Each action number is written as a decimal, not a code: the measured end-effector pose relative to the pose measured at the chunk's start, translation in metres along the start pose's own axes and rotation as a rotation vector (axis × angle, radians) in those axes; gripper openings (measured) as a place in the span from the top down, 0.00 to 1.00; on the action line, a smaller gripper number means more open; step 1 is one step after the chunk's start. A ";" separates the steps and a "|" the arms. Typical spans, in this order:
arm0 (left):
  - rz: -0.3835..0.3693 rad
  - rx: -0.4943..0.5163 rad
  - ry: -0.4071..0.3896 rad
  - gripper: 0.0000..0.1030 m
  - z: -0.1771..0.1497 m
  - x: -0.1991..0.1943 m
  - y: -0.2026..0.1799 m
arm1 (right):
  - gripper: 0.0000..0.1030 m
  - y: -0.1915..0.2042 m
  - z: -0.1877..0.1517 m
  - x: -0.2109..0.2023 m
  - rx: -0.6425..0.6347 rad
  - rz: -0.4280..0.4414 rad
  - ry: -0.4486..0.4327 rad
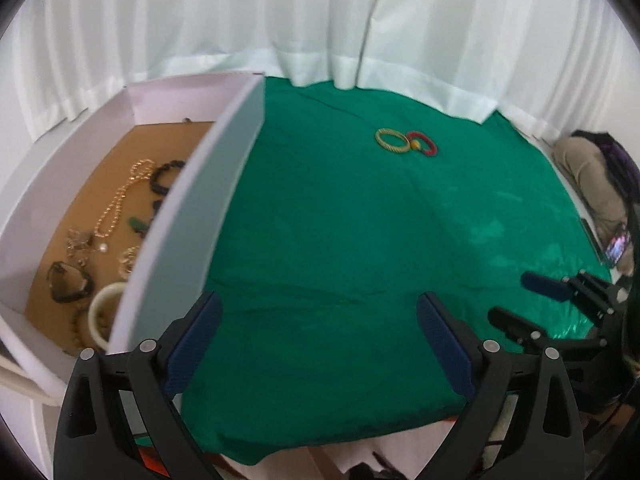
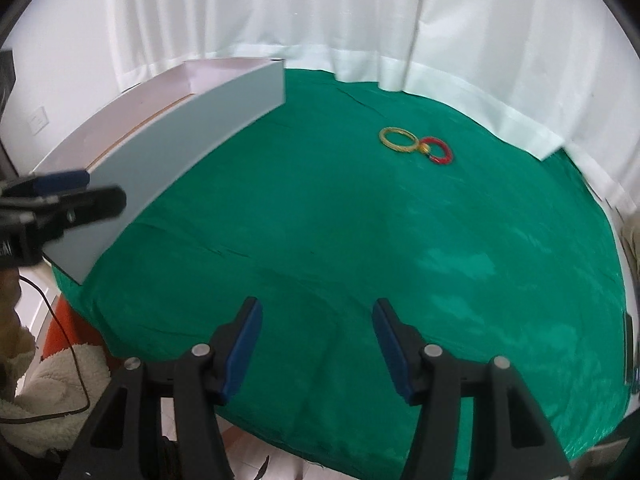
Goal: Organize jewelry
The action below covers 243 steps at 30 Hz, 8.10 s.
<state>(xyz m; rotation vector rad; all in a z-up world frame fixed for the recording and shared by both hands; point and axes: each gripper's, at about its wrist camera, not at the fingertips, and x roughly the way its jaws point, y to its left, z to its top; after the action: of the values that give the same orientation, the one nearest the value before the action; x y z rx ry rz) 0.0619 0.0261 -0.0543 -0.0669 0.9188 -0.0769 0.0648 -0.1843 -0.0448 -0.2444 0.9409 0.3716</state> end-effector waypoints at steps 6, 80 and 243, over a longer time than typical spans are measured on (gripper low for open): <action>0.095 0.101 -0.015 0.03 -0.003 0.008 -0.017 | 0.39 -0.013 -0.012 0.000 0.031 -0.035 -0.004; -0.151 0.573 0.161 0.28 0.202 0.311 -0.165 | 0.39 -0.168 -0.041 0.046 0.407 0.001 0.040; -0.045 0.480 0.076 0.37 0.050 0.164 -0.062 | 0.26 -0.128 -0.044 0.011 0.354 -0.007 -0.014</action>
<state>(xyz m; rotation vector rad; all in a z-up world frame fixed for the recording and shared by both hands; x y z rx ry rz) 0.1988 -0.0500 -0.1480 0.3632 0.9534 -0.3406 0.0906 -0.3141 -0.0735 0.0781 0.9742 0.1945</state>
